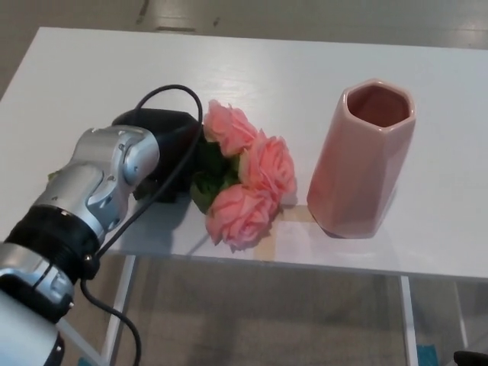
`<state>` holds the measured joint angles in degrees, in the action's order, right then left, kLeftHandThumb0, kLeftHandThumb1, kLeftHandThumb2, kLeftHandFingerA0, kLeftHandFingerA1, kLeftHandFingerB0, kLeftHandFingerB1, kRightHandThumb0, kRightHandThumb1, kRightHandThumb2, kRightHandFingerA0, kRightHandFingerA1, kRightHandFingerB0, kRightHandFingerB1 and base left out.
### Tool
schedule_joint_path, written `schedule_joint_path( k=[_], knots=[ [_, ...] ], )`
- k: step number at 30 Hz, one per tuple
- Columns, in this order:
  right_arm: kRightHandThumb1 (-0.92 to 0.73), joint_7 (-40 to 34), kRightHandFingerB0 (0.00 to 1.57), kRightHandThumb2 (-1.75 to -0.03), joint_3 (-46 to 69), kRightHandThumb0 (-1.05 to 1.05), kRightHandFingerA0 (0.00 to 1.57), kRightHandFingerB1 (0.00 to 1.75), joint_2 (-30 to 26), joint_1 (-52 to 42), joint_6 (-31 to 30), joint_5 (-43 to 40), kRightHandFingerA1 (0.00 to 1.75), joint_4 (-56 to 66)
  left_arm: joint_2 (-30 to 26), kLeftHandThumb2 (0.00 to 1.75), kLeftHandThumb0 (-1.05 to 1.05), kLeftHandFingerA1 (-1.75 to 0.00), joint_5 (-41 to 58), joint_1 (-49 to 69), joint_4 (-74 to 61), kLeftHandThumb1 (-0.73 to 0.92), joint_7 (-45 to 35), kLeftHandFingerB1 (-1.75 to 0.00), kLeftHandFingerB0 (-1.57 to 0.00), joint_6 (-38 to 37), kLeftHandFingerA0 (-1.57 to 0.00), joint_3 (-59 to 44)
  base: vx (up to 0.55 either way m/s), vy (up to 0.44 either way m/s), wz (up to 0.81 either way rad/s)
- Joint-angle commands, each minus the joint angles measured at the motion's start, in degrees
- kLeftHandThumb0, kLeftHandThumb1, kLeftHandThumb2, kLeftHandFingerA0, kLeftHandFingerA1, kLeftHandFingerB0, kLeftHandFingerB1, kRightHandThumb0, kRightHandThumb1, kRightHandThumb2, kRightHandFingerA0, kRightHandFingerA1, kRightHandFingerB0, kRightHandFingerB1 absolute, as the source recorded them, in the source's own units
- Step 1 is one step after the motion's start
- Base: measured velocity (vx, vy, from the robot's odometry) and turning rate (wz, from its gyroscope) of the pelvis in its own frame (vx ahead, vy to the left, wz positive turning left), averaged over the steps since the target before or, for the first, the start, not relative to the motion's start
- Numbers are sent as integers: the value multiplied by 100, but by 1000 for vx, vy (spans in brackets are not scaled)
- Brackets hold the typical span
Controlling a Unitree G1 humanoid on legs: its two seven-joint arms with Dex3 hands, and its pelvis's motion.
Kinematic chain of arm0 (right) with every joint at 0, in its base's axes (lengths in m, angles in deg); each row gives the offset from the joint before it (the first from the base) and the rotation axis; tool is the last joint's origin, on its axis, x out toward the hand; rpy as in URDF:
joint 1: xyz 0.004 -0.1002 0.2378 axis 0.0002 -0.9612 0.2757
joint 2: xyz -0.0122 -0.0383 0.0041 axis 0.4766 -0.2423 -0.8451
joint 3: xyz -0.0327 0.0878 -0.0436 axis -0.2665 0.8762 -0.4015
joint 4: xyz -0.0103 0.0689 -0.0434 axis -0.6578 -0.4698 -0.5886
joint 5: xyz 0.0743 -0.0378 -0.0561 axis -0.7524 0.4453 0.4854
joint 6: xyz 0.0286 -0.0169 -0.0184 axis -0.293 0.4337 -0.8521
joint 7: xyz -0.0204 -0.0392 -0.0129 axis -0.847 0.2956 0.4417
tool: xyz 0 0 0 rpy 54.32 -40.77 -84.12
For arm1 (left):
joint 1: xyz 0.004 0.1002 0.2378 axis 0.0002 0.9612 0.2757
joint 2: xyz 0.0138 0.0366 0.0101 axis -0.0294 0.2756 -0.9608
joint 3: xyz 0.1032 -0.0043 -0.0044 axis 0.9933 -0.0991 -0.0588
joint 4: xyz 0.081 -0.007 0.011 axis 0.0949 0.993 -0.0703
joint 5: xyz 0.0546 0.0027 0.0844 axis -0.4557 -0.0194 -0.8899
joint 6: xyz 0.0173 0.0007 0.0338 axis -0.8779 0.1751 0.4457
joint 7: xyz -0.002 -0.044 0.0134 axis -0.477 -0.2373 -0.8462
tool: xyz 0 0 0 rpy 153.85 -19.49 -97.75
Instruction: Use the left hand to pick up the rose and then lift and insert it into the pink vase.
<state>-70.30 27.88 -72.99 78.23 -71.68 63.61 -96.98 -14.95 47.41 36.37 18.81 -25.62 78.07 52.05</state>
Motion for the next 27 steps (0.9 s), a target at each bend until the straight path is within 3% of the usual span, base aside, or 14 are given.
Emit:
schedule_joint_path(
  k=[1,5,8,9,12,13,14,17,18,21,22,25,26,27],
  knots=[
    [-65,46,56,-59,29,-30,65,44,35,-20,41,-78,49,3,44,61,-16,-61,61,383,-13,69,-44,-38,-45,-212,-93,0,0,0,0],
    [-65,55,56,-59,34,-30,65,44,36,-21,43,-86,49,4,65,61,-16,-61,42,407,-12,69,-33,-38,-45,-218,-92,-38,0,0,0],
    [-65,84,56,-59,35,-30,66,44,26,4,42,-92,49,7,173,61,-16,-80,115,466,131,71,334,-42,-59,-314,-91,-193,0,0,0],
    [-65,102,56,-59,42,-30,66,44,26,0,48,-103,49,11,198,61,-16,-99,74,504,135,71,484,-42,-57,-342,-85,-206,0,0,0],
    [-65,106,56,-59,44,-30,66,44,26,-1,49,-104,49,11,215,61,-16,-99,46,507,167,71,524,-42,-57,-375,-85,-232,0,0,0],
    [-65,111,57,-59,37,-30,66,44,24,-10,57,-96,49,15,192,62,-18,-133,-94,588,86,70,834,-39,-48,-476,-68,-173,0,0,0],
    [-65,116,57,-59,39,-30,66,44,21,-9,51,-98,49,14,178,61,-18,-137,-155,579,67,67,950,-39,-48,-506,-65,-151,0,0,0],
    [-65,123,57,-59,44,-30,66,44,17,-5,43,-101,49,12,160,61,-18,-137,-219,552,63,67,1097,-39,-48,-545,-65,-119,0,0,0],
    [-65,107,57,-59,47,-31,67,44,15,-1,32,-101,49,8,143,60,-19,-142,-197,469,117,66,1212,-46,-69,-626,-67,-161,0,0,0],
    [-65,85,57,-59,41,-31,67,44,13,-1,19,-90,50,7,80,60,-19,-152,-121,253,181,67,1443,-48,-77,-778,-64,-307,0,0,0],
    [-65,92,57,-59,31,-31,67,44,5,0,13,-80,50,9,66,59,-25,-151,-31,115,193,63,1570,-44,-66,-825,-65,-449,0,0,0],
    [-65,95,57,-59,27,-31,67,44,3,15,2,-77,50,3,83,60,-21,-155,21,-7,260,69,1602,-47,-75,-882,-64,-582,0,0,0],
    [-65,90,57,-59,23,-31,67,44,-2,17,-6,-72,50,7,104,61,-20,-153,102,-119,313,70,1600,-61,-86,-891,-65,-685,0,0,0],
    [-65,92,57,-59,20,-31,67,44,-5,20,-13,-69,50,2,129,63,-23,-154,195,-258,397,73,1575,-67,-85,-877,-66,-796,0,0,0]
  ],
)
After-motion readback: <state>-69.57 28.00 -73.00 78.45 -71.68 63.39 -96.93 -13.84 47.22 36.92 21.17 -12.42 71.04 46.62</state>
